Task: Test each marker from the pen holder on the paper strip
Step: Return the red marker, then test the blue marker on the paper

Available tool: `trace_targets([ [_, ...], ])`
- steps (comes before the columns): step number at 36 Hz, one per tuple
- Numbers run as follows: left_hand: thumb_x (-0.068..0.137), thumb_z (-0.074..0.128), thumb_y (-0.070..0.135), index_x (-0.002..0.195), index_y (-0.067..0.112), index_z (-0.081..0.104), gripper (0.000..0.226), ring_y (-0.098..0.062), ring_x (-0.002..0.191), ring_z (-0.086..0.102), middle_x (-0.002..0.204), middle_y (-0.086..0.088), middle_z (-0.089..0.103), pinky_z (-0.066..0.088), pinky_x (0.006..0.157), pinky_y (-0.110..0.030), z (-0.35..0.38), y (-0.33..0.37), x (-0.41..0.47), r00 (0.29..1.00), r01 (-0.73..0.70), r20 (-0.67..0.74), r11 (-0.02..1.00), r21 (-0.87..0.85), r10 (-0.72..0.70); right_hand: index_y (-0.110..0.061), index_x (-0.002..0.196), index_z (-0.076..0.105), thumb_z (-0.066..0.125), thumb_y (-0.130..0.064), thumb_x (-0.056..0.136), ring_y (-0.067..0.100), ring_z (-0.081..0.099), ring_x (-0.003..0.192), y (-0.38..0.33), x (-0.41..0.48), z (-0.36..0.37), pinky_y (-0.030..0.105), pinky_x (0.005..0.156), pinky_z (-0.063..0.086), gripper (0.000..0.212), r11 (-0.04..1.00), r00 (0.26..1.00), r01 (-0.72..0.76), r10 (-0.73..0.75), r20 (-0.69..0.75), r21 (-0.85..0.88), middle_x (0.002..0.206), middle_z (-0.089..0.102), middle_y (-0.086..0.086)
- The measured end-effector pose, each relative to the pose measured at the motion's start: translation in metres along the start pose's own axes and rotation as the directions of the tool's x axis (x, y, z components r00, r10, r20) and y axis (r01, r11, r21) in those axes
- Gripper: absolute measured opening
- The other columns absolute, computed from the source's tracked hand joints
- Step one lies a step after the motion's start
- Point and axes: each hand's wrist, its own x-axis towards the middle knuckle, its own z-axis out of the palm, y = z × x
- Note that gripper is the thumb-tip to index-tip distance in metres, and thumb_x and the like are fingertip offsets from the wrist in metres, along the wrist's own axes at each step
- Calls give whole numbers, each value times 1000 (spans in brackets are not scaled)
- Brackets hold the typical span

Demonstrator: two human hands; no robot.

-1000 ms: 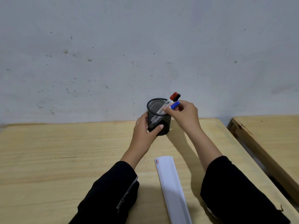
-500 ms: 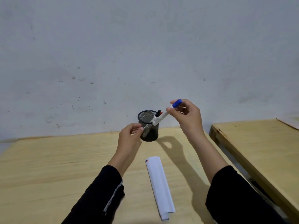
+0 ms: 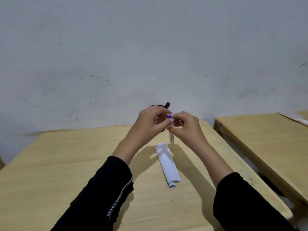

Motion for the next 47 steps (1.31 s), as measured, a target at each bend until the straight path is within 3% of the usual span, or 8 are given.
trace_targets([
  [5,81,69,14,87,12,73,7,-18,79,65,86,-6,65,55,78,-40,-4,0,-8,1000,-6,26,997,79,4,-14,87,70,70,-9,74,4,55,69,-6,-7,2,12,68,45,14,995,998,38,-32,62,-90,81,57,-1],
  [10,85,64,10,90,7,69,7,-8,75,60,82,2,59,50,66,-12,-7,3,-12,998,-48,-34,993,105,51,-24,80,66,72,-17,75,1,56,74,-4,-11,3,12,65,44,10,1000,996,7,-5,89,-18,83,60,1],
  [15,85,66,11,83,21,67,11,-1,76,61,82,11,64,47,72,-12,-13,-4,-21,972,-27,-235,1000,-4,26,-32,78,66,74,-22,76,5,59,79,4,-16,-8,15,64,43,13,992,990,-67,53,132,105,85,66,-9],
  [20,86,65,11,82,25,67,14,-8,74,61,76,8,69,51,74,-23,-17,-14,-32,901,105,-368,939,-329,-229,-20,84,70,72,-7,76,5,59,63,10,-18,-21,16,63,46,15,948,988,-97,54,147,304,67,68,-12],
  [24,87,62,7,89,7,67,5,2,64,63,67,10,68,50,68,-11,-11,-16,-38,866,142,-338,829,-541,-368,-9,85,69,67,3,74,9,54,54,8,-19,-24,18,58,46,17,817,991,-133,98,91,562,60,66,-9],
  [29,86,63,6,85,8,65,4,-3,63,65,62,11,69,53,70,-14,5,-21,-47,882,223,-211,769,-600,-420,-11,86,65,61,-5,78,5,52,54,3,-19,-11,13,55,46,11,438,957,-211,276,93,874,64,58,-7],
  [35,84,65,6,87,16,69,11,-5,69,66,77,3,70,52,72,-16,19,-15,-46,919,230,-141,790,-569,-368,-9,82,61,58,-6,86,6,51,52,-3,-19,7,14,55,46,6,576,962,-250,241,130,778,60,60,-6],
  [47,89,59,12,88,11,69,10,0,59,62,60,8,67,52,65,-12,16,-33,-39,897,302,-126,795,-526,-424,-4,88,61,53,-2,87,6,54,59,3,-11,1,13,63,49,8,555,965,-255,205,167,792,67,63,-3],
])
